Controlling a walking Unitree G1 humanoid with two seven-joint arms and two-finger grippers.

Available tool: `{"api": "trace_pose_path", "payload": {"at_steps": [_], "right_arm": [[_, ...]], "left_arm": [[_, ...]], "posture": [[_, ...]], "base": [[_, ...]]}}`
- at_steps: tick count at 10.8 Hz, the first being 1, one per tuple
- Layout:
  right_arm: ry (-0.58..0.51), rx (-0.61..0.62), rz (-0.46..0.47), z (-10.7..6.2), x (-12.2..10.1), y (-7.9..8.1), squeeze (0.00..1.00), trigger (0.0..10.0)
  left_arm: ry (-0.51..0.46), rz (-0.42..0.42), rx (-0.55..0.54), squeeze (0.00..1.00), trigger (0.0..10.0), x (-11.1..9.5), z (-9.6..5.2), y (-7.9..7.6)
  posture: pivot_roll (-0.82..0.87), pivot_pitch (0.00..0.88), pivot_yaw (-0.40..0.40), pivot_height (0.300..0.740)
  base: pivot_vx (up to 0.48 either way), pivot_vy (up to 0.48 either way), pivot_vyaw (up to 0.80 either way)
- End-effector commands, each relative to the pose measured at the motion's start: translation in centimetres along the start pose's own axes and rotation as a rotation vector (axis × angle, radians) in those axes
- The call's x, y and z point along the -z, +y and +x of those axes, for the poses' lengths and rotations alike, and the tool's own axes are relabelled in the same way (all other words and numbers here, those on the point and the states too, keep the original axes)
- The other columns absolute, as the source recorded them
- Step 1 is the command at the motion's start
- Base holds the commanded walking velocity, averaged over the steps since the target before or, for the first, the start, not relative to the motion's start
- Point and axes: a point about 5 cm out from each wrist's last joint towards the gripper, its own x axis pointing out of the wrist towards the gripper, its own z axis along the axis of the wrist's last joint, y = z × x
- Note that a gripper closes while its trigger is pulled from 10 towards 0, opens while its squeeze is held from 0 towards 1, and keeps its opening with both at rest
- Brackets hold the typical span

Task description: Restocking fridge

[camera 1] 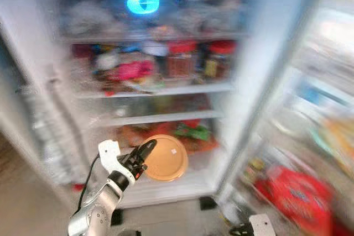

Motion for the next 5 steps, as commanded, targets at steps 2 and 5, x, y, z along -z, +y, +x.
{"api": "trace_pose_path", "payload": {"at_steps": [2,5], "right_arm": [[-0.029,0.009,0.004,0.11,-1.03,-0.35,0.0,10.0],[-0.03,0.009,0.005,0.1,-1.02,-0.38,0.0,10.0]], "left_arm": [[-0.018,0.003,-0.017,0.0,10.0,-0.12,-0.18,0.17],[-0.023,0.005,-0.023,0.0,10.0,-0.1,-0.12,0.24]], "posture": [[-0.09,0.0,-0.046,0.662],[-0.1,0.0,-0.046,0.662]], "base": [[0.0,0.0,0.0],[0.0,0.0,0.0]]}}
